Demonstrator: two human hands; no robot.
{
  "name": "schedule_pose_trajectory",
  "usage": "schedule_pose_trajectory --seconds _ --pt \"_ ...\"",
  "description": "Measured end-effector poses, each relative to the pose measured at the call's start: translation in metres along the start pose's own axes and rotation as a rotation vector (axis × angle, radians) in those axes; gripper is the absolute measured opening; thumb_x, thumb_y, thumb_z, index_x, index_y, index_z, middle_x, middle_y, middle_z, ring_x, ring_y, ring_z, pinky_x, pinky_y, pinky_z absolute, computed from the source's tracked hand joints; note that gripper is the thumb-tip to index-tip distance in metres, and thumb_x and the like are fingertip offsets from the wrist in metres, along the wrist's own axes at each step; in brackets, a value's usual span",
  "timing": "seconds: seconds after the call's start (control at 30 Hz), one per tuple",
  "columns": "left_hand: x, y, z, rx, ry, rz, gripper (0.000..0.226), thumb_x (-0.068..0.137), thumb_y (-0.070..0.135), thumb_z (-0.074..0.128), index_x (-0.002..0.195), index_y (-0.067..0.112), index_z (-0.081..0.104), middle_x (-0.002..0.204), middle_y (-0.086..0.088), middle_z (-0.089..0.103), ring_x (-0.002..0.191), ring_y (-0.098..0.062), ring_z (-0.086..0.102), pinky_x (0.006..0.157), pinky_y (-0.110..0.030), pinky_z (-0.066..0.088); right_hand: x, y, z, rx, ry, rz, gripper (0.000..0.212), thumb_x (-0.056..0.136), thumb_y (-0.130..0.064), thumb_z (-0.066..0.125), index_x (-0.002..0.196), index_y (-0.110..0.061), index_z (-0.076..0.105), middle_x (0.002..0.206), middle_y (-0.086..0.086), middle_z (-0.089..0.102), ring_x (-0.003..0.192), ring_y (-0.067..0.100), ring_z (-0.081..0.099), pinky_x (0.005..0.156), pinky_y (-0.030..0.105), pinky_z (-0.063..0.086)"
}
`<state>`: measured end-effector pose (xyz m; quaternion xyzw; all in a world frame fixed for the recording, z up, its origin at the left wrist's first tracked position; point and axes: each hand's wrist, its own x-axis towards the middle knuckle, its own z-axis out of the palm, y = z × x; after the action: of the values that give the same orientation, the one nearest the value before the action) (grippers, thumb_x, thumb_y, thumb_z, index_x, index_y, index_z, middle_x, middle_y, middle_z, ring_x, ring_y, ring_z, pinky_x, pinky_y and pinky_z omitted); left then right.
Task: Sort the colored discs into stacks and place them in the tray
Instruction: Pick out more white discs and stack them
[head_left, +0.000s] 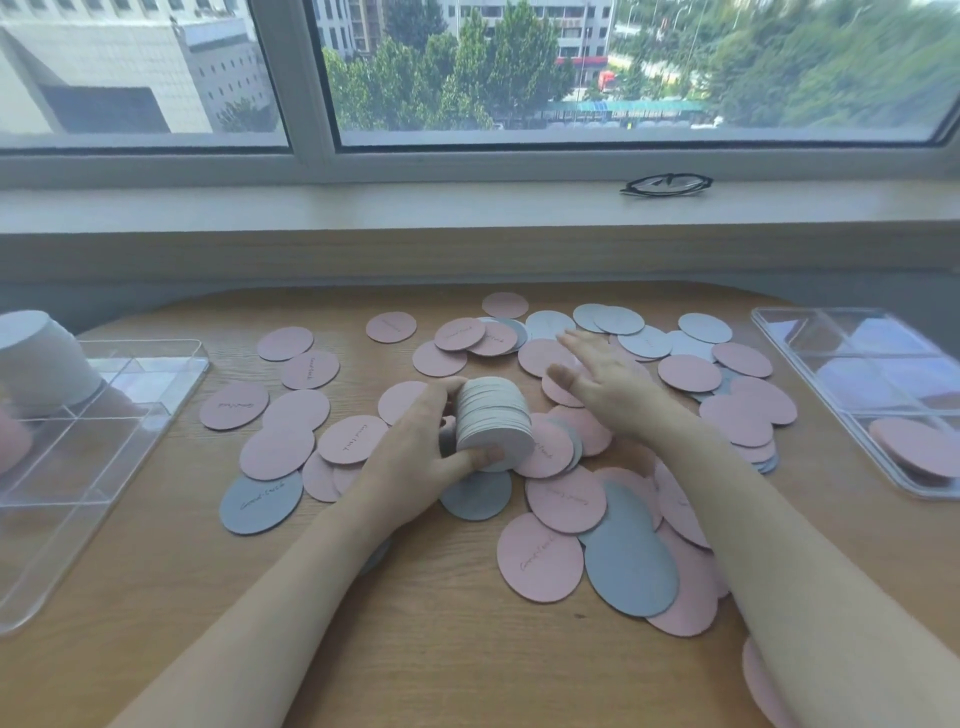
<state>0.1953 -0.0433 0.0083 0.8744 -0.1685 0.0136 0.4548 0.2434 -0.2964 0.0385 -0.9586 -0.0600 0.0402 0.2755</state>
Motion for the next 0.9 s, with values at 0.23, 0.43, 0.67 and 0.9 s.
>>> schedule_pose_trajectory --seconds 0.23,0.43,0.67,0.9 --pt "0.0 -0.003 -0.001 -0.024 -0.004 0.008 0.076 0.07 0.063 0.075 0.135 0.038 0.043 0.119 0.031 0.051 0.109 0.011 0.052 0.096 -0.03 0.048 0.008 0.002 0.028 -0.234 -0.172 -0.107 0.068 0.103 -0.053 0.033 0.159 -0.022 0.013 0.166 -0.008 -0.001 0.151 0.006 -0.006 0.123 0.031 -0.002" --pt "0.0 -0.004 -0.001 -0.064 -0.009 0.02 0.07 0.069 0.063 0.074 0.13 0.043 0.045 0.118 0.027 0.055 0.11 0.004 0.055 0.097 -0.037 0.051 -0.011 0.004 0.023 0.107 -0.157 -0.215 0.048 0.099 -0.046 0.047 0.144 -0.028 0.051 0.152 -0.018 0.04 0.14 -0.005 0.031 0.117 0.026 0.023" --pt "0.001 -0.003 -0.001 -0.073 -0.009 0.027 0.065 0.076 0.048 0.079 0.131 0.036 0.047 0.116 0.025 0.057 0.106 0.0 0.057 0.094 -0.037 0.052 0.035 0.017 -0.002 -0.154 0.107 -0.005 0.05 0.096 -0.035 0.06 0.142 -0.018 0.049 0.141 0.003 0.047 0.129 0.021 0.045 0.105 0.032 0.034" --pt "0.002 -0.007 0.0 -0.08 -0.011 0.035 0.068 0.073 0.054 0.076 0.131 0.037 0.046 0.117 0.021 0.059 0.107 -0.001 0.057 0.093 -0.037 0.052 0.063 0.024 -0.003 -0.485 -0.022 -0.08 0.047 0.097 -0.046 0.055 0.138 -0.023 0.053 0.133 0.002 0.048 0.127 0.025 0.045 0.102 0.042 0.041"
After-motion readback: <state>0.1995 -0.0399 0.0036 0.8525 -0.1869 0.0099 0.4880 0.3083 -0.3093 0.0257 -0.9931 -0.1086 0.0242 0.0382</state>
